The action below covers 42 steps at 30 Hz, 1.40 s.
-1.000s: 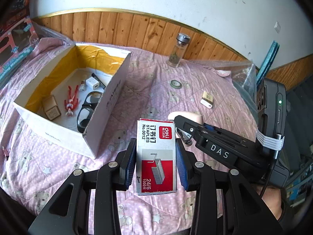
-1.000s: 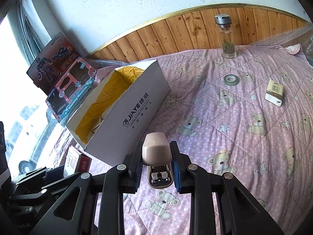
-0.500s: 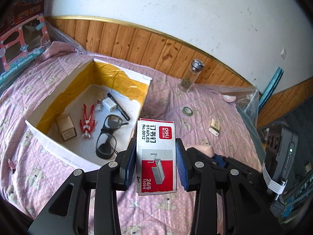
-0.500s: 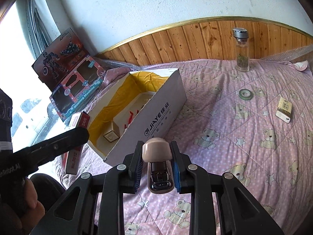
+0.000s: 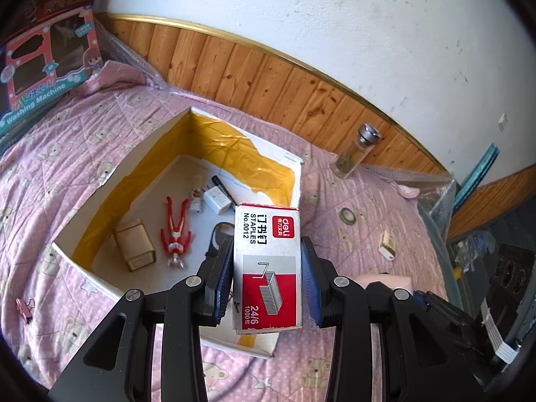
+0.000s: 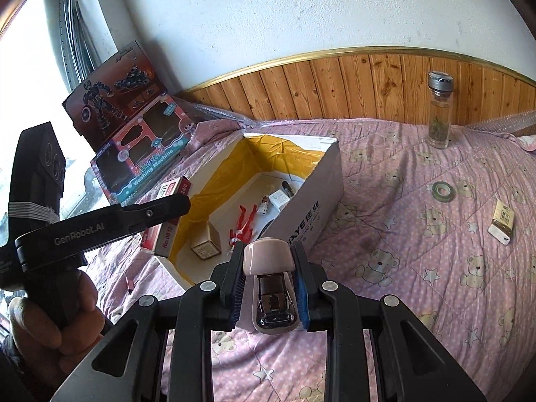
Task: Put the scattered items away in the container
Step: 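Lift and carry the staple box and stapler with both tools over the box, then lower the staple box and stapler into the box and open both tools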
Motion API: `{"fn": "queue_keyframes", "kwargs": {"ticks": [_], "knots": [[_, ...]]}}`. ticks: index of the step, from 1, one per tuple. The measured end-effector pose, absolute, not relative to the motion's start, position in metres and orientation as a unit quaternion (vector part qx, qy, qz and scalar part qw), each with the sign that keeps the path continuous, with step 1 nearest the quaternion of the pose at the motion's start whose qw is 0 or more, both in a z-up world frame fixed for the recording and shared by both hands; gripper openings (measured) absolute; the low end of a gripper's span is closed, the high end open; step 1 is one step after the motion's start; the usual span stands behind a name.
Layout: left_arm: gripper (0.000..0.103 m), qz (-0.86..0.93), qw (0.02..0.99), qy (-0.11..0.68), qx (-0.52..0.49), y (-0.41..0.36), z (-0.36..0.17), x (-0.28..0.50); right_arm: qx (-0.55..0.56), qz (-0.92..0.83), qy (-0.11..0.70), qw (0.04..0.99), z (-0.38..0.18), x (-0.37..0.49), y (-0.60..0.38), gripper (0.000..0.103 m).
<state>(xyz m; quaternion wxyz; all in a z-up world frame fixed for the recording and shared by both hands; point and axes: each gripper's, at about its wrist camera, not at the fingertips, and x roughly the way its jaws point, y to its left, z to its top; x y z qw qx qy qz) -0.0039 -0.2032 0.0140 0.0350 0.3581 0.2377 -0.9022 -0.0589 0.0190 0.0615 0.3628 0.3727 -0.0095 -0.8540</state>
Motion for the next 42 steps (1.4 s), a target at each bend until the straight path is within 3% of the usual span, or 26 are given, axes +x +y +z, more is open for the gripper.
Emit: {"fn": "queue_keyframes", "kwargs": {"ticks": [7, 24, 42], "knots": [[0.039, -0.907, 0.063, 0.219, 0.354, -0.220, 0.014, -0.017, 0.366, -0.854, 0.013, 0.370, 0.075, -0.065, -0.003, 0.027], [0.039, -0.896, 0.079, 0.255, 0.354, -0.271, 0.012, -0.032, 0.358, -0.842, 0.039, 0.401, 0.108, -0.100, -0.074, 0.027], [0.039, -0.877, 0.073, 0.261, 0.396, -0.288, 0.006, -0.115, 0.430, -0.817, 0.013, 0.385, 0.064, -0.197, -0.104, 0.027]]}}
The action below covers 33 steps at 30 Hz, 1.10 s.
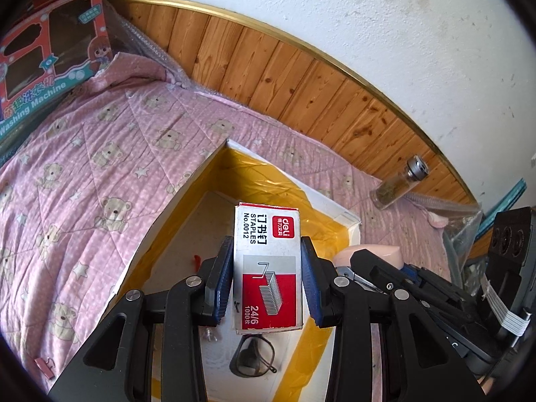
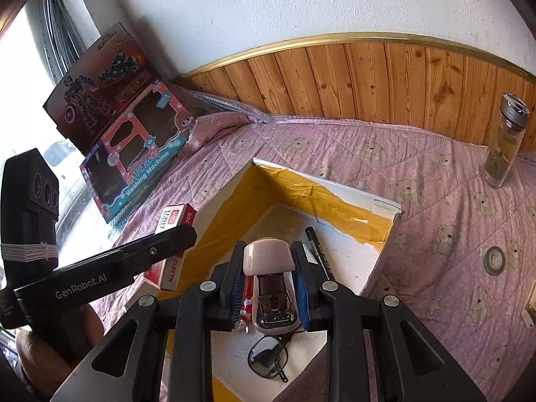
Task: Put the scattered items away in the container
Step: 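Lower the staple box and stapler into the box and open both tools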
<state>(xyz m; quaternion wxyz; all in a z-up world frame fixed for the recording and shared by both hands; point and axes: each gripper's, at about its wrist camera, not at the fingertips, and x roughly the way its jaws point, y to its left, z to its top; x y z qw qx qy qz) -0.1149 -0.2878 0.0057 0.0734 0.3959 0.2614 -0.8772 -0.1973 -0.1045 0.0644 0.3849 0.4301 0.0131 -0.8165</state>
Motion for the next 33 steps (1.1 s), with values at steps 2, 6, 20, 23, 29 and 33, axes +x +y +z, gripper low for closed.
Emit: {"fn": "queue_keyframes", "kwargs": {"ticks": [2, 6, 20, 23, 29, 33], "knots": [[0.039, -0.875, 0.077, 0.260, 0.402, -0.289, 0.001, -0.124, 0.434, -0.816, 0.019, 0.381, 0.059, -0.206, -0.108, 0.027], [0.039, -0.863, 0.081, 0.271, 0.418, -0.293, -0.014, -0.138, 0.440, -0.818, 0.033, 0.370, 0.048, -0.225, -0.113, 0.027], [0.051, -0.828, 0.081, 0.287, 0.474, -0.295, -0.065, -0.153, 0.435, -0.831, 0.066, 0.341, 0.019, -0.250, -0.109, 0.045], [0.052, -0.831, 0.077, 0.296, 0.464, -0.296, -0.055, -0.141, 0.432, -0.827, 0.054, 0.356, 0.028, -0.232, -0.094, 0.045], [0.052, -0.856, 0.069, 0.258, 0.442, -0.270, -0.020, -0.106, 0.429, -0.809, 0.021, 0.402, 0.045, -0.178, -0.058, 0.045], [0.052, -0.862, 0.050, 0.239, 0.444, -0.236, -0.012, -0.080, 0.422, -0.799, 0.023, 0.429, 0.041, -0.131, -0.039, 0.045]]}}
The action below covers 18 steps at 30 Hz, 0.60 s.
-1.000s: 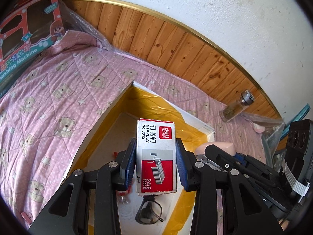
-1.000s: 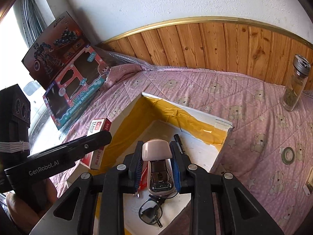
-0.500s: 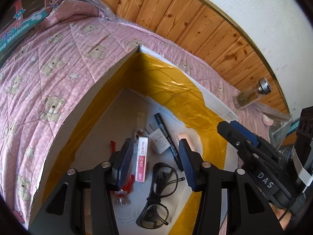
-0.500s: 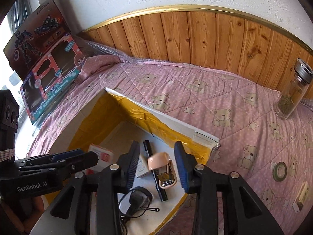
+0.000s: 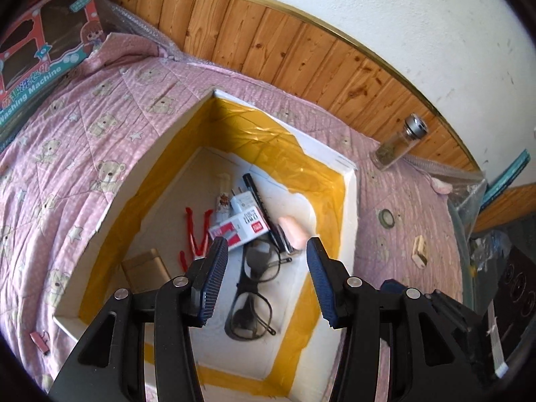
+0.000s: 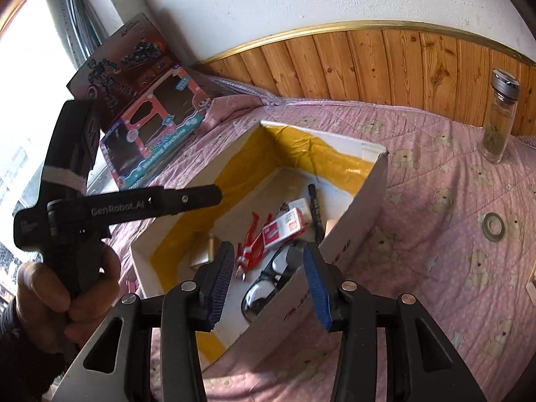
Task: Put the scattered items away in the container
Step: 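Lower the staple box and stapler into the box and open both tools, then move both open tools toward the green tape roll and tissue pack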
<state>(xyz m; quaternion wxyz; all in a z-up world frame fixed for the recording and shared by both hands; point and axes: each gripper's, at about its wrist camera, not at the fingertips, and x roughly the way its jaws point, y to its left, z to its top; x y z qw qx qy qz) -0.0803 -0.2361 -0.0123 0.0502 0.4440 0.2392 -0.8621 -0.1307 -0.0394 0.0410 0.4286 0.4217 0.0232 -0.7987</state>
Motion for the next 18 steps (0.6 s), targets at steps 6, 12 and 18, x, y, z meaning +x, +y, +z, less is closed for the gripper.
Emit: {"fn": "queue_keyframes", "kwargs": {"ticks": [6, 12, 18], "knots": [[0.052, -0.875, 0.025, 0.190, 0.444, -0.176, -0.006, -0.050, 0.429, -0.806, 0.011, 0.406, 0.019, -0.098, 0.002, 0.045], [0.052, -0.878, 0.001, 0.155, 0.452, -0.123, -0.003, -0.046, 0.444, -0.817, -0.040, 0.365, 0.008, -0.118, 0.049, 0.045], [0.052, -0.882, 0.010, 0.115, 0.457, -0.083, -0.002, -0.059, 0.446, -0.824, -0.067, 0.342, 0.005, -0.127, 0.080, 0.045]]}}
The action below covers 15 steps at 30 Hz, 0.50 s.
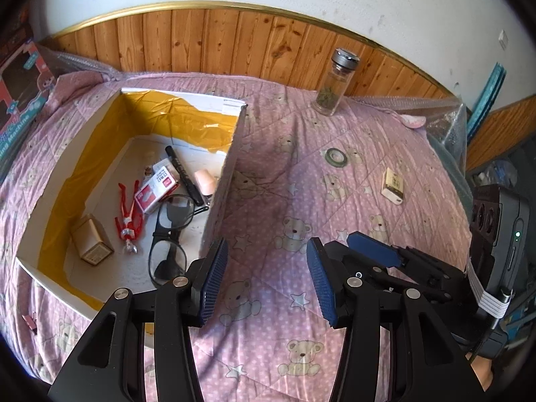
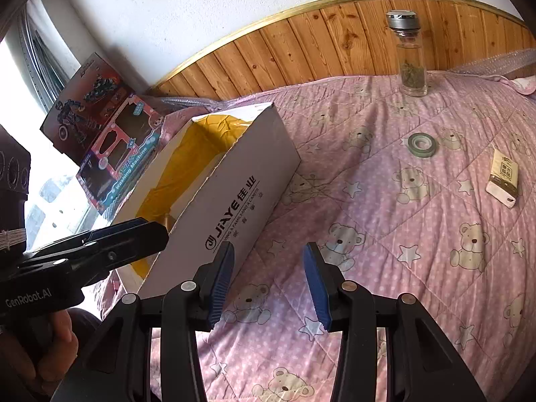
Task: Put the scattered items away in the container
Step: 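Move both open tools toward the green tape roll and tissue pack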
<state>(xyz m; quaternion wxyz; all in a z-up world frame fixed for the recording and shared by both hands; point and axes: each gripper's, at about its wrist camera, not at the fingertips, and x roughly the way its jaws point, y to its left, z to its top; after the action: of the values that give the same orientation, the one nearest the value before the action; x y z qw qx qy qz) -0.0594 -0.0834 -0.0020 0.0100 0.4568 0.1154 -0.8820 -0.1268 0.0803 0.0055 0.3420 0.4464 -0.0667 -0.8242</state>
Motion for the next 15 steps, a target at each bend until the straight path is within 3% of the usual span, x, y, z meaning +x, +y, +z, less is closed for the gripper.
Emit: {"fn": "queue_keyframes", "kwargs": {"ticks": [8, 15], "knots": [[0.052, -0.883, 0.003, 0.073, 0.464, -0.037, -0.004, -0.089, 0.442, -0.833, -0.098, 0.317, 0.009, -0.146, 0.125, 0.045], [0.052, -0.881, -0.018, 0.046, 0.471, 0.002, -0.013, -0.131, 0.440, -0.845, -0.124, 0.278, 0.010, -0.174, 0.166, 0.054]]}}
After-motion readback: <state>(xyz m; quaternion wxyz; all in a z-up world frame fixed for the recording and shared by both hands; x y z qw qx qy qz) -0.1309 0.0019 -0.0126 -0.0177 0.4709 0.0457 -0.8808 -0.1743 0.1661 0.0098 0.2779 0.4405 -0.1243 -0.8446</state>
